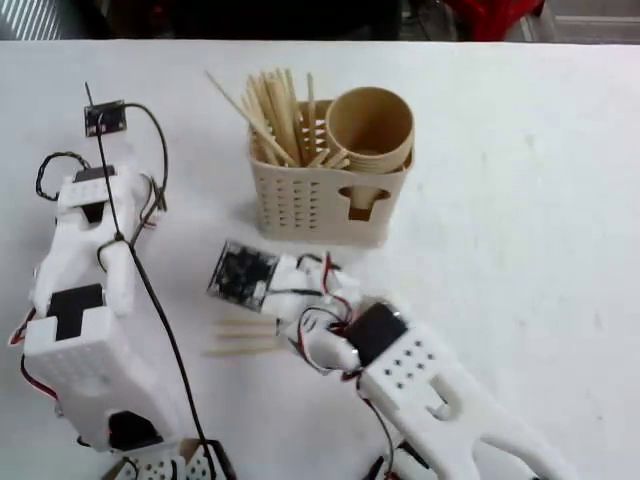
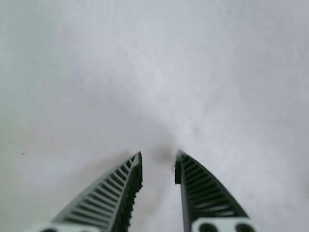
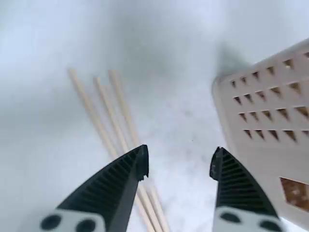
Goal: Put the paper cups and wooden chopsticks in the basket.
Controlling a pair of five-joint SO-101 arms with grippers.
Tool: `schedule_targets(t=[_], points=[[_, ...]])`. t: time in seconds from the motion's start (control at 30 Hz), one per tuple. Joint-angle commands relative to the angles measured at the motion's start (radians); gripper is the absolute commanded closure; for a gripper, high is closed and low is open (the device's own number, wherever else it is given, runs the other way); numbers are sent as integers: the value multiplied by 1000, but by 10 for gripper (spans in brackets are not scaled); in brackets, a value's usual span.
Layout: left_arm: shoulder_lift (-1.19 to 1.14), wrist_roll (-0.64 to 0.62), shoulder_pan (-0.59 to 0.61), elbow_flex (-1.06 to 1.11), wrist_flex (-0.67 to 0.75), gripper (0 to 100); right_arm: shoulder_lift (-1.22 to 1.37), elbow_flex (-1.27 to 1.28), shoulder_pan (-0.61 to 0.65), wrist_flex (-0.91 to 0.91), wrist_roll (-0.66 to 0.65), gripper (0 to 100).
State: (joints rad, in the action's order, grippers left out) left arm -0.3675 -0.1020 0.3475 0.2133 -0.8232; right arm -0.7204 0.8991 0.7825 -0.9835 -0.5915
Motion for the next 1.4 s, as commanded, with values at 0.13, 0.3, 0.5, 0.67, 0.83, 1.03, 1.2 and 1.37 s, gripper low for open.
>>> schedule_targets(t=[0.13,0.3,0.5,0.67,0.83,1.03,1.2,1.37], points=[[5,12,-16,-35,18,871,214,92,12,188,-92,790],[5,12,-16,-35,18,871,367,91,8,259,-129,790],[5,12,-16,-35,18,871,435,78,8,280,-129,790],[5,12,-16,-35,17,871,463,77,8,282,-129,858],[5,12,-16,-35,17,871,460,77,7,283,-123,970],[5,12,-16,-35,17,871,458,35,-61,277,-121,981],[5,12,-16,-35,17,872,458,-32,-193,282,-103,982],[5,12,-16,-35,17,872,461,-66,-234,282,-64,981]])
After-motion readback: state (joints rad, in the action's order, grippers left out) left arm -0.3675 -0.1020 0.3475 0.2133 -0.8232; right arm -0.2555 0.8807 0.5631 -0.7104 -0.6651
